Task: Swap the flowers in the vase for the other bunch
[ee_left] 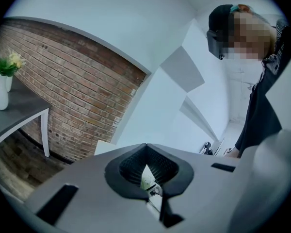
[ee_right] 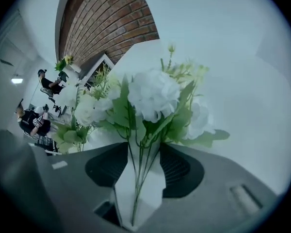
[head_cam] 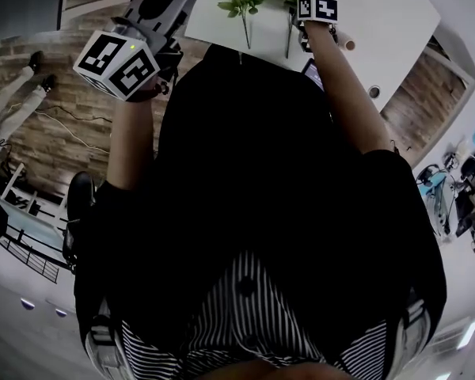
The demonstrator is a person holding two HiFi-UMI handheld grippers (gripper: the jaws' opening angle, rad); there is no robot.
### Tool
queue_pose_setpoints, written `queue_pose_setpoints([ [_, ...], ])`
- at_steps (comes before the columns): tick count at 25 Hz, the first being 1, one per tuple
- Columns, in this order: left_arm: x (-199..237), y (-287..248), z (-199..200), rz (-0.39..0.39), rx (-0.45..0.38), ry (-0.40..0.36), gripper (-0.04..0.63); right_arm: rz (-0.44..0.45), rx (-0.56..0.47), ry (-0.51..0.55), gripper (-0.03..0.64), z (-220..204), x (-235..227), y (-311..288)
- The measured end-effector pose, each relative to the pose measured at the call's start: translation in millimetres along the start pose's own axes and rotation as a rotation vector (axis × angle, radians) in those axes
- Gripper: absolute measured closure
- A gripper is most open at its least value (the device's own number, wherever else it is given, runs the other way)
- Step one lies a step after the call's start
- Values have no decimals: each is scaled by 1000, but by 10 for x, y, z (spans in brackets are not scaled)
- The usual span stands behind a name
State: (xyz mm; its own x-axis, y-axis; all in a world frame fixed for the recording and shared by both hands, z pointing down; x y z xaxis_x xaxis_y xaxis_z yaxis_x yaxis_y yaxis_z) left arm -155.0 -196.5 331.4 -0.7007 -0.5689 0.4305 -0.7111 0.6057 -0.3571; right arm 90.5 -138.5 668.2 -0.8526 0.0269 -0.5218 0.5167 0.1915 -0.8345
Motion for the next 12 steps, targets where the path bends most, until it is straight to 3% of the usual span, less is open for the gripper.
queue_pose_setpoints([
  [5, 95, 14, -50, 18, 7, 17, 589, -6, 16, 40, 557, 45, -33, -22],
  [12, -73, -71, -29, -9, 6, 0, 589, 110, -99, 17, 589, 118, 99, 316],
])
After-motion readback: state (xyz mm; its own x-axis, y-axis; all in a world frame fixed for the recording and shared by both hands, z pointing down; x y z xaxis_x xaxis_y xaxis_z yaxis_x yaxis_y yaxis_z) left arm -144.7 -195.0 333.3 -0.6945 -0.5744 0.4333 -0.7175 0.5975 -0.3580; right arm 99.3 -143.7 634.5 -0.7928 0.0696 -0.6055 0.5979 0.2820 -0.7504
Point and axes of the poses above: the fingertips, and each gripper's own axes: y backward along the fingers, x to its left, z out of its top, the point moved 3 cm from there along y, backward along the fingers, and after that the axes turned 11 degrees about z, right-handed, at the moved point
